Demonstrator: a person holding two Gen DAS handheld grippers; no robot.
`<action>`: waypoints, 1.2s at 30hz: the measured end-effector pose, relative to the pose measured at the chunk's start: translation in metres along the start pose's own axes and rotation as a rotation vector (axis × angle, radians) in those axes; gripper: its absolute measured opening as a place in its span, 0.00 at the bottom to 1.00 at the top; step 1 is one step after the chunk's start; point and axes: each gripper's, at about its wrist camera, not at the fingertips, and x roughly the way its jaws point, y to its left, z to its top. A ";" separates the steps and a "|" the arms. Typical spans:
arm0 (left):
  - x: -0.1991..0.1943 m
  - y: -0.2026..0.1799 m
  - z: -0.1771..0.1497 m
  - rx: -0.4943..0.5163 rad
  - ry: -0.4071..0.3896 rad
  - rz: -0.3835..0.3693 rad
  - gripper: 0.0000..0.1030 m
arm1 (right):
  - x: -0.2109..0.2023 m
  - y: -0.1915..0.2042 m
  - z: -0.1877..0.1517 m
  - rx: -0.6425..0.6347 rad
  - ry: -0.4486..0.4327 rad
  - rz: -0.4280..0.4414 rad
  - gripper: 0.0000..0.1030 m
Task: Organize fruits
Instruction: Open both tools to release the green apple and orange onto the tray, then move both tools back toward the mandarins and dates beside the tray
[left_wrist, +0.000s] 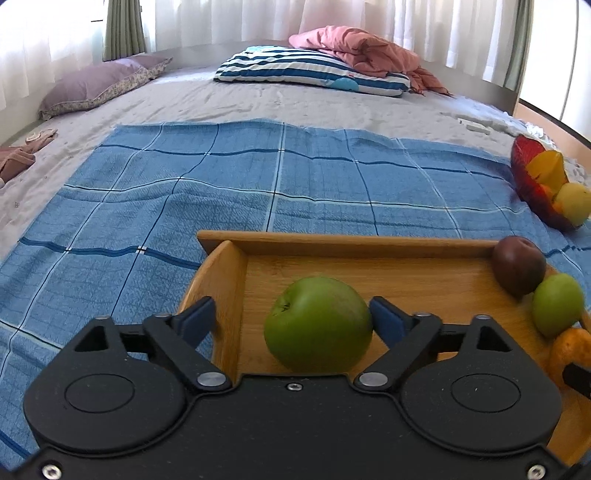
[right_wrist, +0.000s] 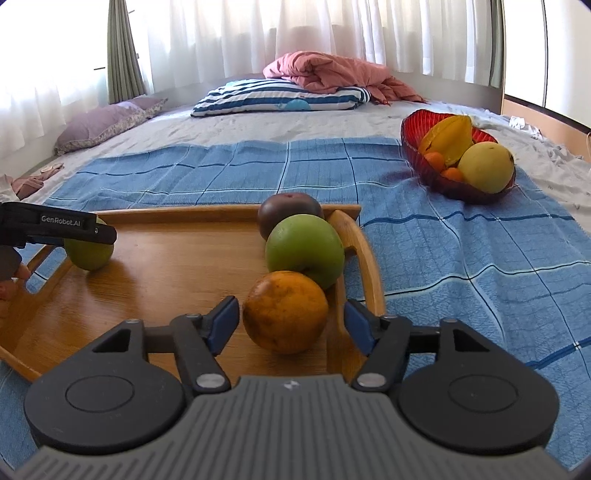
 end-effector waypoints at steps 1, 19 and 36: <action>-0.003 0.000 -0.002 0.000 -0.003 0.000 0.91 | -0.002 0.000 -0.001 0.001 -0.003 -0.002 0.78; -0.070 0.000 -0.044 0.082 -0.086 -0.027 0.99 | -0.043 0.008 -0.023 -0.043 -0.076 -0.001 0.87; -0.141 -0.013 -0.102 0.112 -0.169 -0.125 1.00 | -0.081 0.021 -0.053 -0.096 -0.145 -0.005 0.90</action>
